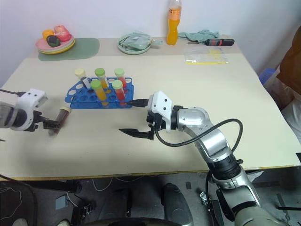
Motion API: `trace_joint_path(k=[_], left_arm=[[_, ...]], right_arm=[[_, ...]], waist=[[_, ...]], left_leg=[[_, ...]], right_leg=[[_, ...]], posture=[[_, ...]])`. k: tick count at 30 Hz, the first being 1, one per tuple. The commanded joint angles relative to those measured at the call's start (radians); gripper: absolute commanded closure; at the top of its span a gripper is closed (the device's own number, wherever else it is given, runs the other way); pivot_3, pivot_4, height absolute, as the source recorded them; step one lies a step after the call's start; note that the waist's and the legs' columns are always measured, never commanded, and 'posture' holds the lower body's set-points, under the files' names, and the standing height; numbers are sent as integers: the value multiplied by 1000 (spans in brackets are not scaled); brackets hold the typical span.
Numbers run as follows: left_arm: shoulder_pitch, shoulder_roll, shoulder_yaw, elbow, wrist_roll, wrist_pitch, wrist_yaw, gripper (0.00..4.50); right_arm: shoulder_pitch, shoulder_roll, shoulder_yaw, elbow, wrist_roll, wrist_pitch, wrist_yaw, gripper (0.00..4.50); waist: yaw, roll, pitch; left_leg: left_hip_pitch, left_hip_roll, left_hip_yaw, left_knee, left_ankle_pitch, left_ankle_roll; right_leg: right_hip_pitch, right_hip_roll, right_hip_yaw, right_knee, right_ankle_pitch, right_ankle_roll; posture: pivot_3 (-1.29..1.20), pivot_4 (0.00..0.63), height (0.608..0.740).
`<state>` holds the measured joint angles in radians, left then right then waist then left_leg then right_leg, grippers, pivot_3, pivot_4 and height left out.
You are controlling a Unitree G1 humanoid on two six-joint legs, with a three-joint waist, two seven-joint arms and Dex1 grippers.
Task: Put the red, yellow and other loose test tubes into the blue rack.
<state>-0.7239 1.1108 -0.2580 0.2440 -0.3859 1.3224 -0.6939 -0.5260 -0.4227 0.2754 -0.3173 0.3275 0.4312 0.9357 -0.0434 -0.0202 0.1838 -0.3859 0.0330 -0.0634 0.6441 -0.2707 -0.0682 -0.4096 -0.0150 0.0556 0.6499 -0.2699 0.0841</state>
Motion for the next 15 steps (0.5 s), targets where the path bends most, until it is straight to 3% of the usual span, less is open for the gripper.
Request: trace_joint_path(k=[1, 4, 7, 12, 13, 15], left_arm=[[-83, -40, -71, 149, 90, -46, -35, 55], [-137, -77, -121, 249, 125, -55, -91, 55], [-155, -81, -158, 290, 160, -66, -136, 794], [-148, -56, -120, 312, 175, -73, -186, 3325], [-132, -36, -96, 298, 173, -88, -194, 3671], [-102, -16, -17, 292, 172, -126, -167, 3704]], right_arm=[[13, -3, 9, -53, -8, -17, -11, 16], [31, 1, 13, -73, -11, -6, -32, 16], [36, 2, 9, -81, -15, -2, -50, 16], [42, -7, 8, -90, -14, -3, -59, 16], [42, -9, 7, -91, -13, -2, -60, 16], [41, -11, 4, -91, -12, -4, -60, 16]], waist=[[0, -1, 0], [0, -1, 0], [0, 0, -1], [-4, 0, -1], [-5, 0, -1], [-10, 0, -1]], left_leg=[[-1, 0, 0, 0, 0, 0], [-1, 0, 0, 1, 0, 0], [-1, 0, 0, 1, 0, 0], [1, 0, 0, 1, 0, 0], [0, 0, 0, 1, 0, 0], [0, 0, 0, 1, 0, 0]], right_leg=[[0, 0, 0, 0, 0, 0], [0, 0, 0, 0, 0, 0], [0, 0, 0, 0, 0, 0], [0, 0, 0, 1, 0, 0], [0, 0, 0, 1, 0, 0], [0, 0, 1, 1, 0, 0]], posture=[[0, 150, 740], [0, 150, 740], [0, 150, 740], [0, 150, 740], [0, 150, 740], [0, 150, 740]])
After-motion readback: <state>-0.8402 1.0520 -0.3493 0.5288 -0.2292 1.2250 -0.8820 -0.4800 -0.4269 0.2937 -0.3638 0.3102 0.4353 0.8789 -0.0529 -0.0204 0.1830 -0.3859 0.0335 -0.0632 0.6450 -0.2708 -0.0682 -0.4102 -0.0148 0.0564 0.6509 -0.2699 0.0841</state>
